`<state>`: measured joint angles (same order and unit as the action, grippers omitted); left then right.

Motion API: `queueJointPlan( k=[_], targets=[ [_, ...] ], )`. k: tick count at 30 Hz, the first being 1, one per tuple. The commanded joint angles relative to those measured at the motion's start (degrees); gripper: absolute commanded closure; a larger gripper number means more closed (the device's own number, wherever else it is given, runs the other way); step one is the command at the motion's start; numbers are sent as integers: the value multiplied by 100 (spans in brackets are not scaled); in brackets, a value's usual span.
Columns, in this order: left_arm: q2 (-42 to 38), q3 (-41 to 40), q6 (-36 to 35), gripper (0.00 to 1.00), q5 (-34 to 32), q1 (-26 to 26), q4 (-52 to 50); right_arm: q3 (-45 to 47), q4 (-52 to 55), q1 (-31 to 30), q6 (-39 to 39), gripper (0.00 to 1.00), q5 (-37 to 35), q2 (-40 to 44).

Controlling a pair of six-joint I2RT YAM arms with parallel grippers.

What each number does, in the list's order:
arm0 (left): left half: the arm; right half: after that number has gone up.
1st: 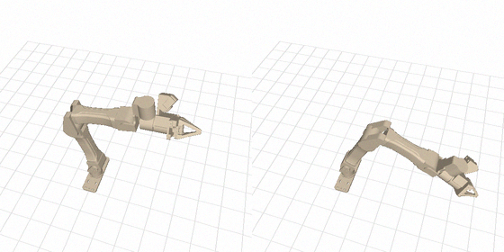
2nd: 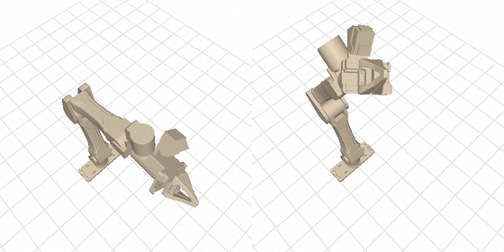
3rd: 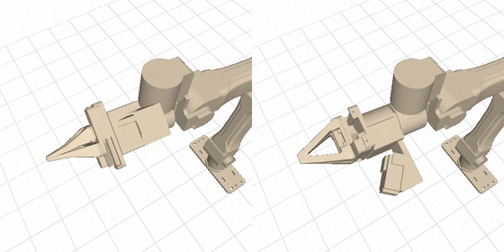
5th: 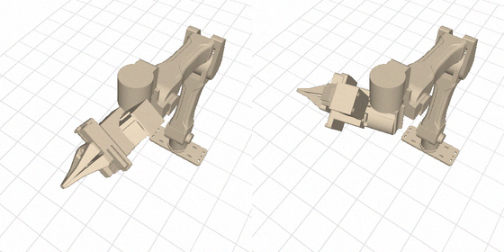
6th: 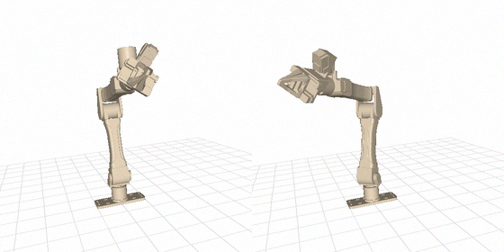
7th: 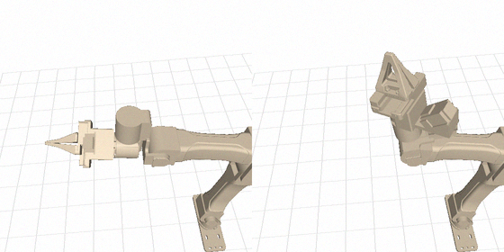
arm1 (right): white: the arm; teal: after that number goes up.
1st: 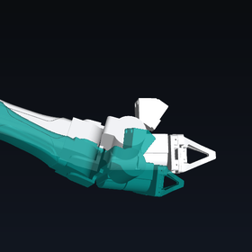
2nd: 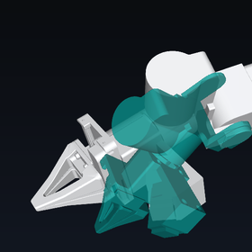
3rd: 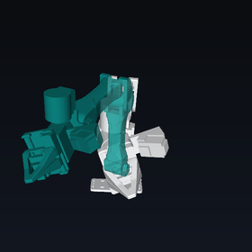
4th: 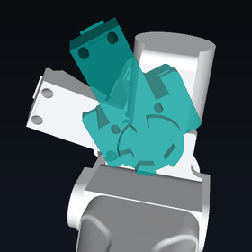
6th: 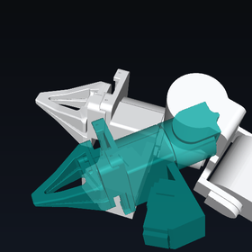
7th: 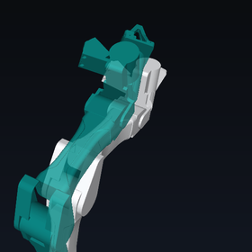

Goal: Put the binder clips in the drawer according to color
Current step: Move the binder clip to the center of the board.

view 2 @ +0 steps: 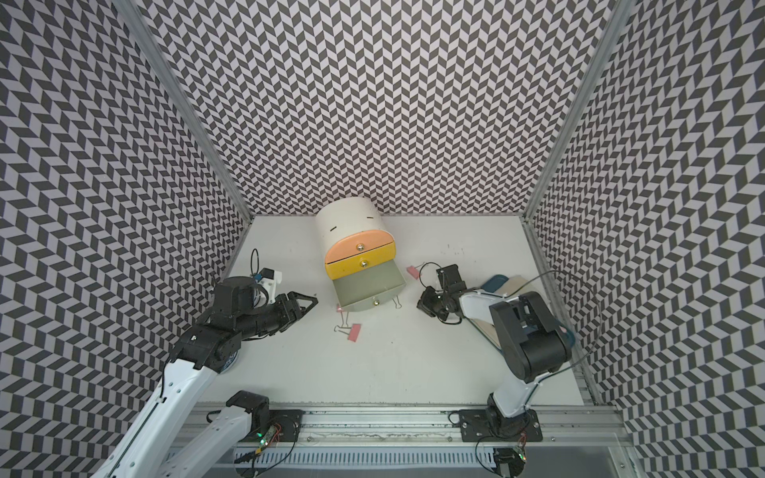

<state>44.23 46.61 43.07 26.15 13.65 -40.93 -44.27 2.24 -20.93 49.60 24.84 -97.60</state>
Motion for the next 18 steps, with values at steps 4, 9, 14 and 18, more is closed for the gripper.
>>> queueJointPlan(
  k=[4, 9, 14, 18],
  targets=[
    [-31, 89, -169, 40, -51, 32, -27, -20, -1095, -503, 622, 100, 109, 179],
    [-154, 16, -141, 40, -56, 32, -66, -11, -1200, -566, 759, 100, 65, 226],
    [-256, -36, -123, 40, -49, 32, -126, 47, -1432, -605, 924, 100, 100, 147],
    [-293, -13, -141, 40, -49, 33, -191, 137, -1645, -633, 1067, 100, 118, 28]
  ],
)
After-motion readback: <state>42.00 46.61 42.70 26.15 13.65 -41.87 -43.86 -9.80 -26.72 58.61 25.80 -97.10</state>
